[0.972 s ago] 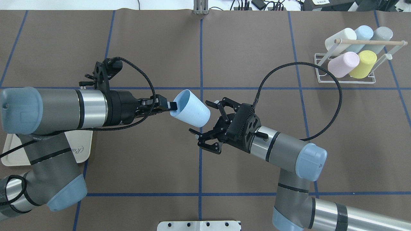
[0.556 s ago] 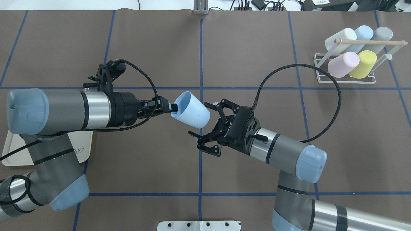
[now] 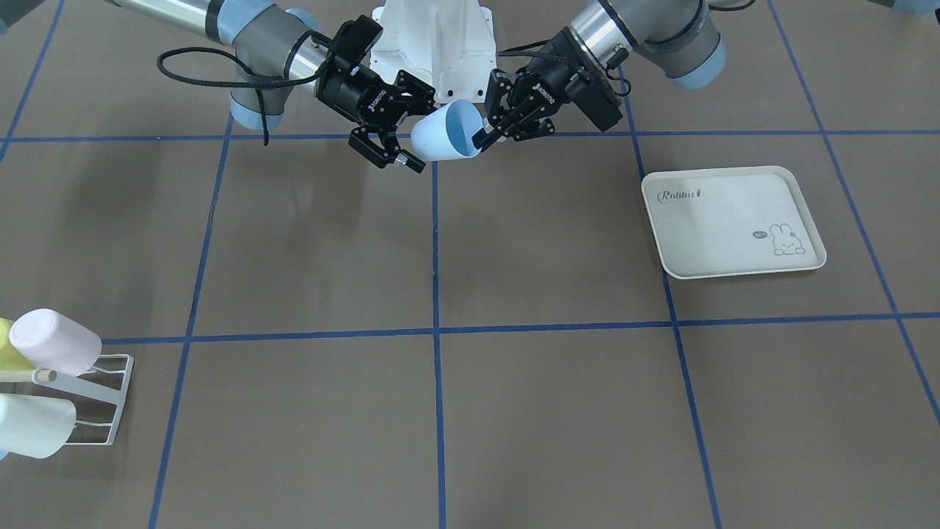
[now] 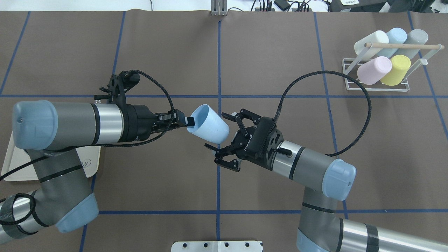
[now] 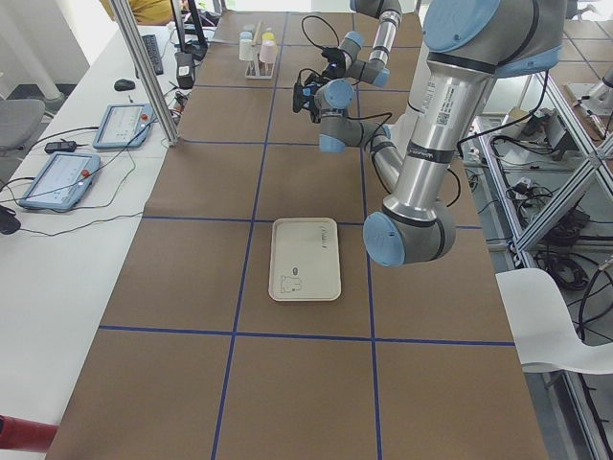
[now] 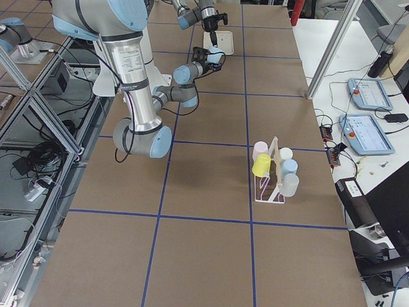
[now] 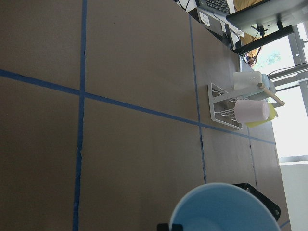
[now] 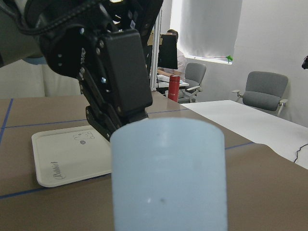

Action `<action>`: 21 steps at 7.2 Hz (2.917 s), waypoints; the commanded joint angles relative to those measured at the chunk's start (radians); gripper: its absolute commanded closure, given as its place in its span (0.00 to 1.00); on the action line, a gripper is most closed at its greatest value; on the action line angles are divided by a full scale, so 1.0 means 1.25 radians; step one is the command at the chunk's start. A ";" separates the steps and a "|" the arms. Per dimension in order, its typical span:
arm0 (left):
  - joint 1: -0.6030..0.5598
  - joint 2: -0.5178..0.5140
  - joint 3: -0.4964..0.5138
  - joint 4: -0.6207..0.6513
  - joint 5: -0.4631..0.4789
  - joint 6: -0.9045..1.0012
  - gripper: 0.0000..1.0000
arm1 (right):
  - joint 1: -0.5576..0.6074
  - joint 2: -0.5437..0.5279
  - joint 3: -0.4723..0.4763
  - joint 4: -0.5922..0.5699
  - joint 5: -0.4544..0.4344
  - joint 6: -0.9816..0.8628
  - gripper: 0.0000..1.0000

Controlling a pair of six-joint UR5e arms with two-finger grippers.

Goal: Transfer IKEA cup to right arm and place on rack

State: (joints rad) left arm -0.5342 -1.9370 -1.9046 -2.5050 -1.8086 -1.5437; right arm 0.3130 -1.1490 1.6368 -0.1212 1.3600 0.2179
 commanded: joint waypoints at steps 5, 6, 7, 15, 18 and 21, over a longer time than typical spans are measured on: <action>0.005 -0.003 0.007 0.000 0.000 0.002 1.00 | 0.001 -0.001 0.000 0.000 0.001 0.000 0.23; 0.005 -0.003 0.009 0.000 -0.001 0.002 0.91 | 0.001 -0.001 0.001 0.001 0.001 0.000 0.42; 0.004 -0.004 0.009 0.000 -0.002 0.003 0.60 | -0.002 -0.001 0.000 0.001 0.001 0.000 0.57; -0.120 0.173 -0.207 0.372 0.012 0.379 0.00 | 0.064 -0.026 0.124 -0.358 0.003 -0.078 0.75; -0.285 0.353 -0.236 0.372 0.006 0.720 0.00 | 0.132 -0.027 0.350 -0.876 0.003 -0.188 0.90; -0.498 0.417 -0.185 0.362 -0.158 1.010 0.00 | 0.273 -0.040 0.490 -1.296 -0.001 -0.483 0.96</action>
State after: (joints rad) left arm -1.0678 -1.4385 -2.1596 -2.0491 -1.9360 -0.4058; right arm 0.5821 -1.1932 2.1692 -1.5160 1.3610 -0.2040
